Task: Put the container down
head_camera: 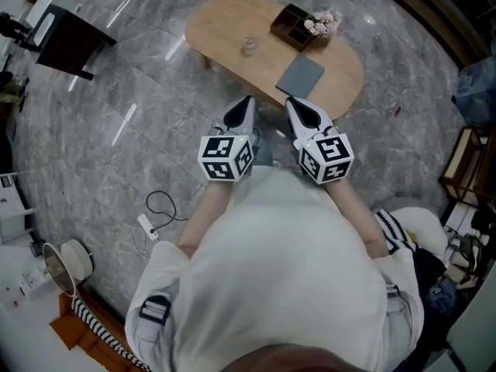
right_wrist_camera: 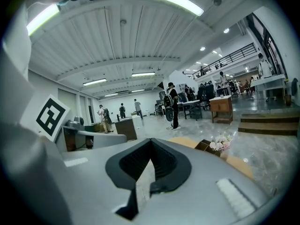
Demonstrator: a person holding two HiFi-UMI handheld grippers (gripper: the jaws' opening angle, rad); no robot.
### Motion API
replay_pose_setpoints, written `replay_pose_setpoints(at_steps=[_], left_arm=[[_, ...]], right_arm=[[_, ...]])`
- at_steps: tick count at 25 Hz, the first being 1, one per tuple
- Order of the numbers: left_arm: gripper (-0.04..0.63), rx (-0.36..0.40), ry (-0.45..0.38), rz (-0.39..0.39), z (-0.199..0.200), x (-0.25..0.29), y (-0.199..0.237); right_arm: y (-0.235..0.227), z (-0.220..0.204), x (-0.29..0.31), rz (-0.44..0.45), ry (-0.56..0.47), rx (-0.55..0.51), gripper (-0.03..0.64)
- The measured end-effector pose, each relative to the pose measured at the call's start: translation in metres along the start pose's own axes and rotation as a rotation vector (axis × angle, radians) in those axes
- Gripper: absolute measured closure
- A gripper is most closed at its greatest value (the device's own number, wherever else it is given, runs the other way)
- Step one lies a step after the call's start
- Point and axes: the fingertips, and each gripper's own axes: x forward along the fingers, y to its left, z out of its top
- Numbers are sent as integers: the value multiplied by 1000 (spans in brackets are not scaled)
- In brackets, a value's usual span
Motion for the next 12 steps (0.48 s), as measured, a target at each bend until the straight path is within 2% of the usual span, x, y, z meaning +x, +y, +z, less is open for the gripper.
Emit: replay_pose_setpoints(at_steps=[12], left_arm=[[594, -11, -3, 16, 3, 1, 16]], right_arm=[[1, -3, 15, 5, 9, 13, 619]])
